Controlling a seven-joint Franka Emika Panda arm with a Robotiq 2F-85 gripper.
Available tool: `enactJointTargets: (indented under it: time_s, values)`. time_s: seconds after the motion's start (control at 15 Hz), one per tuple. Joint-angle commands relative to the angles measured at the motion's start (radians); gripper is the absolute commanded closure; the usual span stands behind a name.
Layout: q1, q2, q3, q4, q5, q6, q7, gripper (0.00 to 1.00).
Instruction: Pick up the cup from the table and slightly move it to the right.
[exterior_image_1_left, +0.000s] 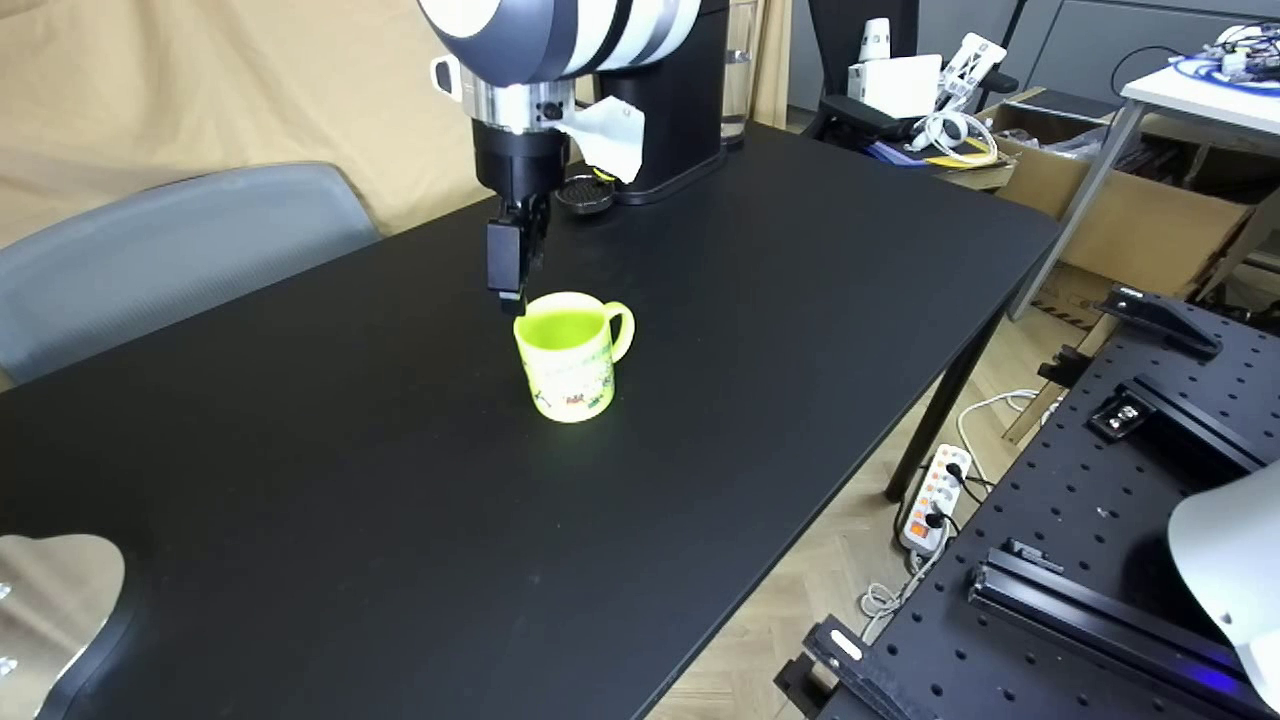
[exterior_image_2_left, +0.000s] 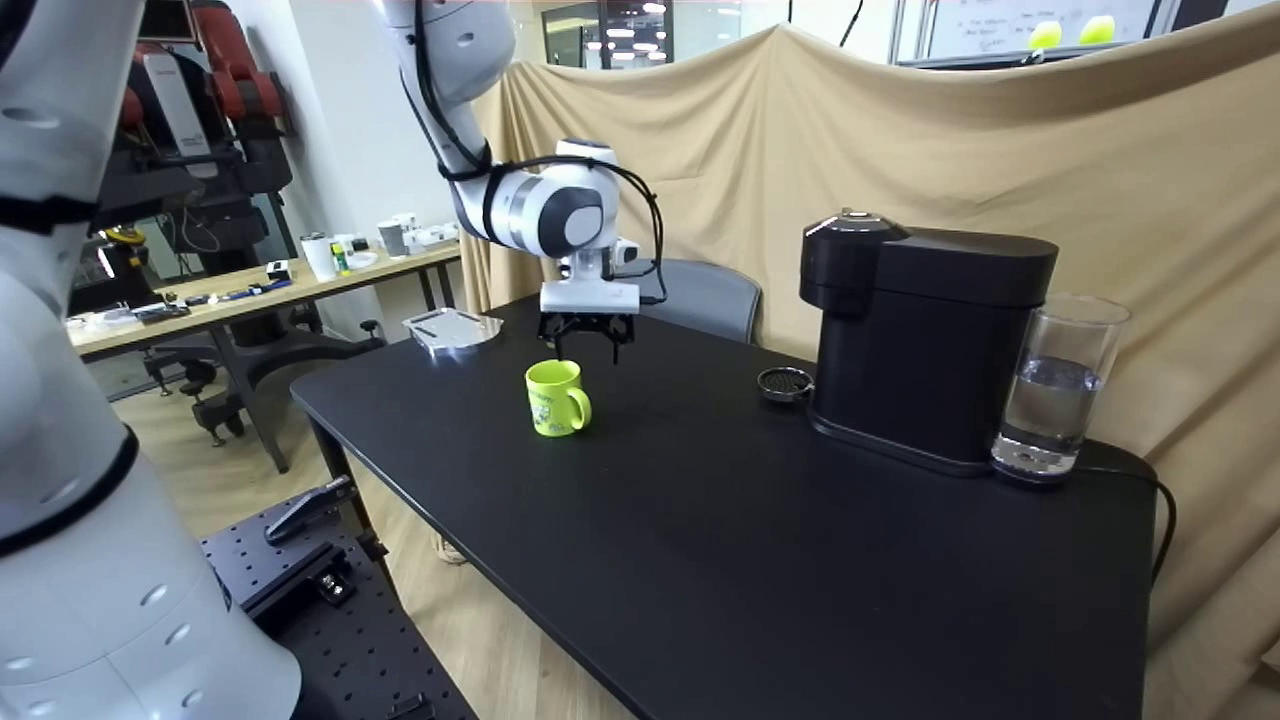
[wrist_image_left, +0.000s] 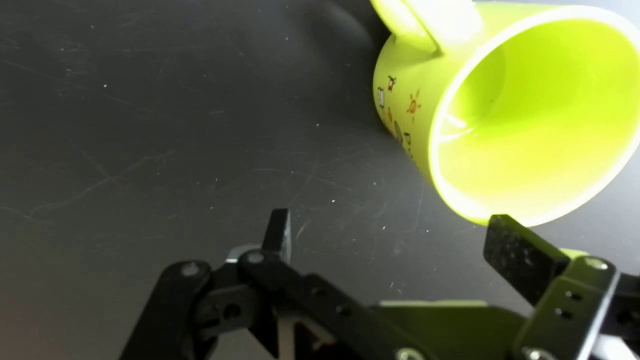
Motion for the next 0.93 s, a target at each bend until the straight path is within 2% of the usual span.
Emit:
enactJointTargets:
  time_s: [0.0, 0.33, 0.8, 0.87]
  values:
    - [-0.018, -0.023, 0.018, -0.008, -0.010, -0.006, -0.017, 0.00]
    - [-0.025, -0.061, 0.029, -0.039, -0.006, -0.014, -0.050, 0.00]
    - [-0.012, -0.059, -0.007, -0.079, -0.042, -0.049, -0.048, 0.00]
    - [-0.008, -0.056, -0.015, -0.081, -0.054, -0.051, -0.046, 0.25]
